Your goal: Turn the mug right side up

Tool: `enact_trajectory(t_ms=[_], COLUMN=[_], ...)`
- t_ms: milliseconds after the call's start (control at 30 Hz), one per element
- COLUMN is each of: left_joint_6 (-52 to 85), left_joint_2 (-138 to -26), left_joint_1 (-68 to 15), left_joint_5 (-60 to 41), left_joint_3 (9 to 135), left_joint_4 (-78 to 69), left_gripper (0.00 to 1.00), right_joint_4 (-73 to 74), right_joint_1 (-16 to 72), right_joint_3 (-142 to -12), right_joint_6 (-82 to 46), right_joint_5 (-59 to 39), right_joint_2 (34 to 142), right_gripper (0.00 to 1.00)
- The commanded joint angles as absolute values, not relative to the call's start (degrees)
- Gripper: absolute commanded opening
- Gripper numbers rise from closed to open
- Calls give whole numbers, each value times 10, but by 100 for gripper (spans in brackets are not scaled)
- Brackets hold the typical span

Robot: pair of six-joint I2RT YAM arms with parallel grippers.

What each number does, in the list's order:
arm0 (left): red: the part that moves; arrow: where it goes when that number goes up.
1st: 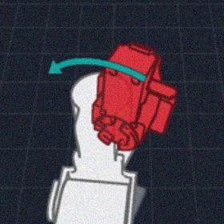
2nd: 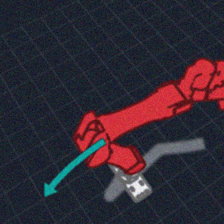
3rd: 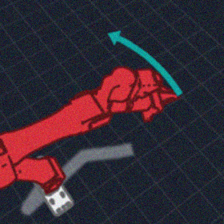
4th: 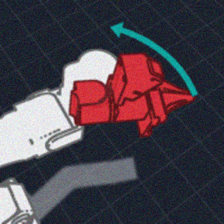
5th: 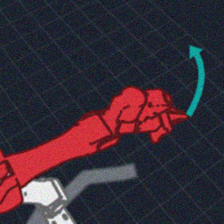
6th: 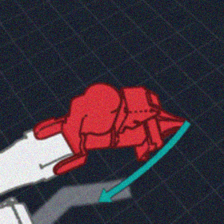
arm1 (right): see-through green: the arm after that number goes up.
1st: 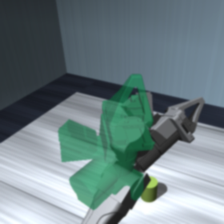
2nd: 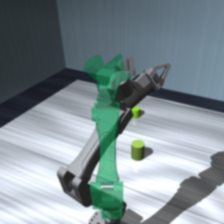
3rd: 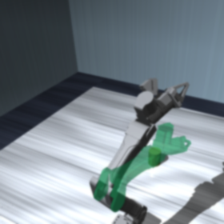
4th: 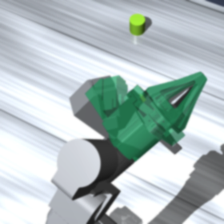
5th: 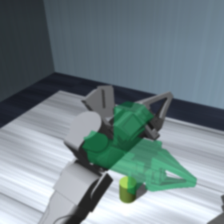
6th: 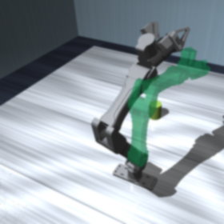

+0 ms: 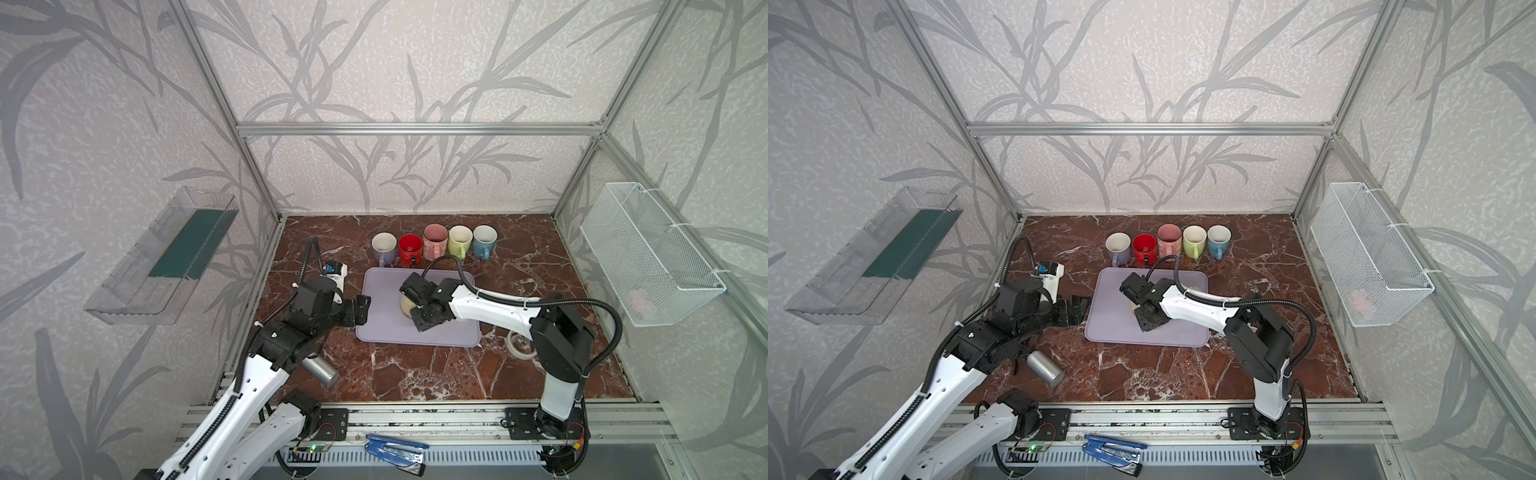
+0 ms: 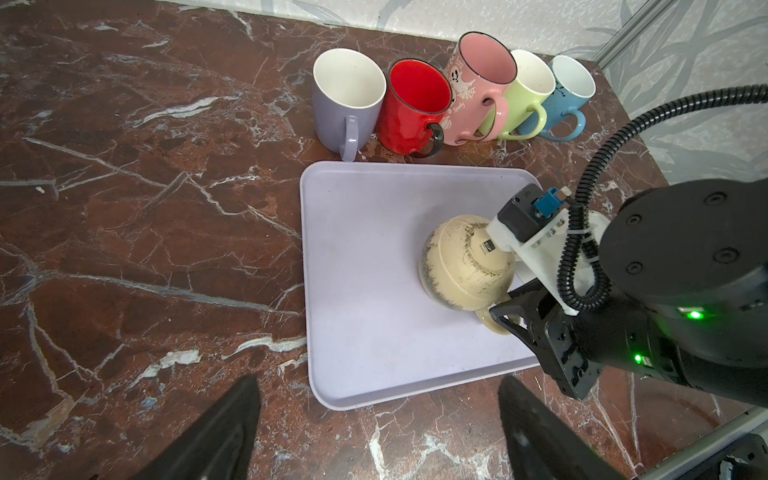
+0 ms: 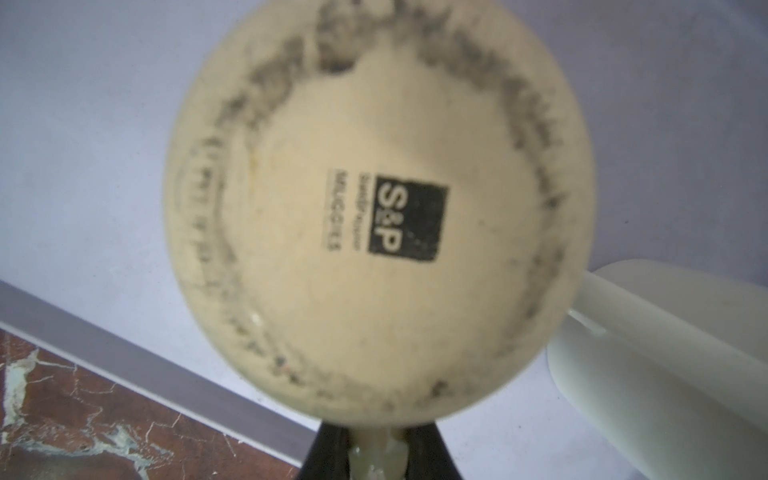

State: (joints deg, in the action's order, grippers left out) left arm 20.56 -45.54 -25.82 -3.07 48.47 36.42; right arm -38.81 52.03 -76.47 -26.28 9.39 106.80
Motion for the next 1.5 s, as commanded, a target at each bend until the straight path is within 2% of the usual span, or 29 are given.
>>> enact_trajectory(t_ms=[0, 633, 1067, 1300, 1467], left_joint_6=[196, 205, 255, 285, 288], left_joint_2=[-454, -460, -453, -435, -424], left_joint_1=[-260, -261, -271, -271, -271], left_joint_5=[-24, -22, -71, -88, -83], left_joint_3=[478, 474, 454, 419, 417], left_joint_4=[372, 368, 332, 313, 315], left_gripper=[88, 88, 86, 84, 83], right_joint_4=[-401, -221, -51, -13, -21], right_joint_1=[518, 514, 453, 438, 457], right_joint_3=[-777, -641, -517, -497, -488], right_joint_6=[-250, -201, -226, -229, -212], right_joint_5=[91, 36, -120, -178, -130], right_joint_2=[1064, 897, 770, 770, 791], right_gripper=[0, 0, 0, 0, 0])
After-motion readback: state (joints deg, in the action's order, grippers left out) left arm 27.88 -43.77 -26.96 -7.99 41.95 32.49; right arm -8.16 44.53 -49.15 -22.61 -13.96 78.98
